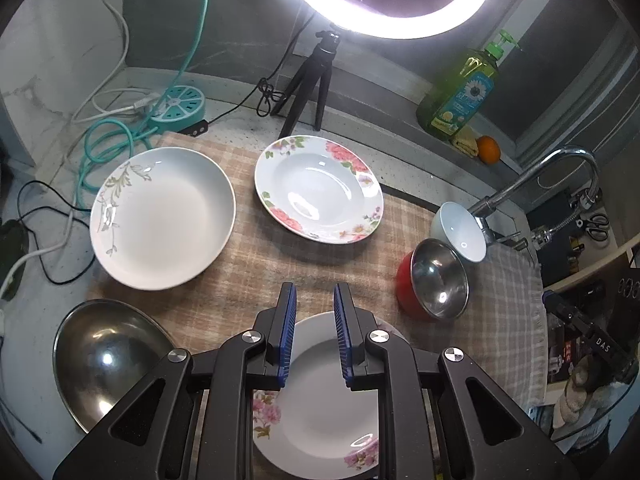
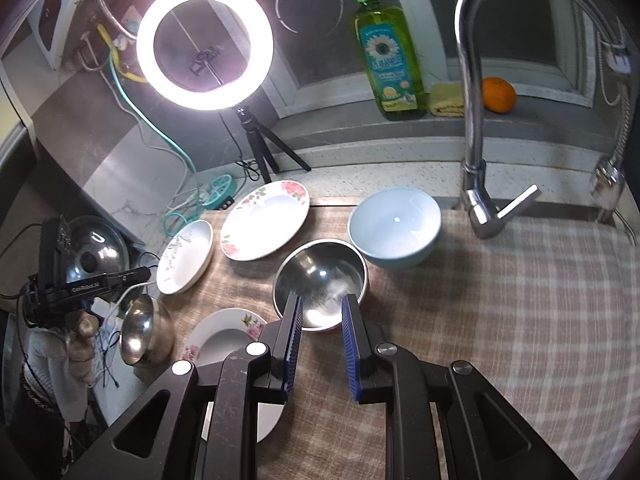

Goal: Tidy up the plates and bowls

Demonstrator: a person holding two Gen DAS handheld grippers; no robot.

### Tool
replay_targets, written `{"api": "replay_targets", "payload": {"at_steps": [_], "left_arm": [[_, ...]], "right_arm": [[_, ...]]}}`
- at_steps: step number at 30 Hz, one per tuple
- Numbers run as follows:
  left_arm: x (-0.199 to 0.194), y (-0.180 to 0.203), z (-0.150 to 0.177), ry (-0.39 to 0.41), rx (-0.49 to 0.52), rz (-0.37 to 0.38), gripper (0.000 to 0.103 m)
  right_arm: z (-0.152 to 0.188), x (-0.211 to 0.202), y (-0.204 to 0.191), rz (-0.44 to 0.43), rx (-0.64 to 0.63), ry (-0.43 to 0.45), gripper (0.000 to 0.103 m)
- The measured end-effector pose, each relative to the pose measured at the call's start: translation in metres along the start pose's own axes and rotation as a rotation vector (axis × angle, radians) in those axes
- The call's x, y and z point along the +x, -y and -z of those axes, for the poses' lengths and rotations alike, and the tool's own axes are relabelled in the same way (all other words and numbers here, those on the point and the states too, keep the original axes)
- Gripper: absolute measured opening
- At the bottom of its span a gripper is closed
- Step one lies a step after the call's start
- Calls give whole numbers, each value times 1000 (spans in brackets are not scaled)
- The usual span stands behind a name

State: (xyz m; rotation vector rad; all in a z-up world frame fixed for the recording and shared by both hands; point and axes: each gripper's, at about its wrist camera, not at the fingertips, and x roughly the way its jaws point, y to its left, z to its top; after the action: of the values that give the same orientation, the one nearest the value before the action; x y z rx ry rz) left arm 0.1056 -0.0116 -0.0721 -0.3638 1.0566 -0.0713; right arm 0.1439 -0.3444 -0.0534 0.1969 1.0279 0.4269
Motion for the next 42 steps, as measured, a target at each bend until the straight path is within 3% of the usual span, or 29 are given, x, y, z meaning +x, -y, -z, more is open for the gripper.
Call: {"api": "replay_targets", "payload": {"at_steps": [9,19,33,42], "left_arm": [[1,-7,-26,-20,-10,-23,17],[38,-25,-70,-94,27,0,18],[99,-38,-103,-216,80,22,18],[128,-56,-119,-263,46,26,18]], "right_arm": [[-46,14,-9,-68,-28,-26,18],[-82,61,-34,-109,51,-98,18],[-105,158,-44,-68,133,-223,18],[-116,202,-34,-15,161,-275,18]]}}
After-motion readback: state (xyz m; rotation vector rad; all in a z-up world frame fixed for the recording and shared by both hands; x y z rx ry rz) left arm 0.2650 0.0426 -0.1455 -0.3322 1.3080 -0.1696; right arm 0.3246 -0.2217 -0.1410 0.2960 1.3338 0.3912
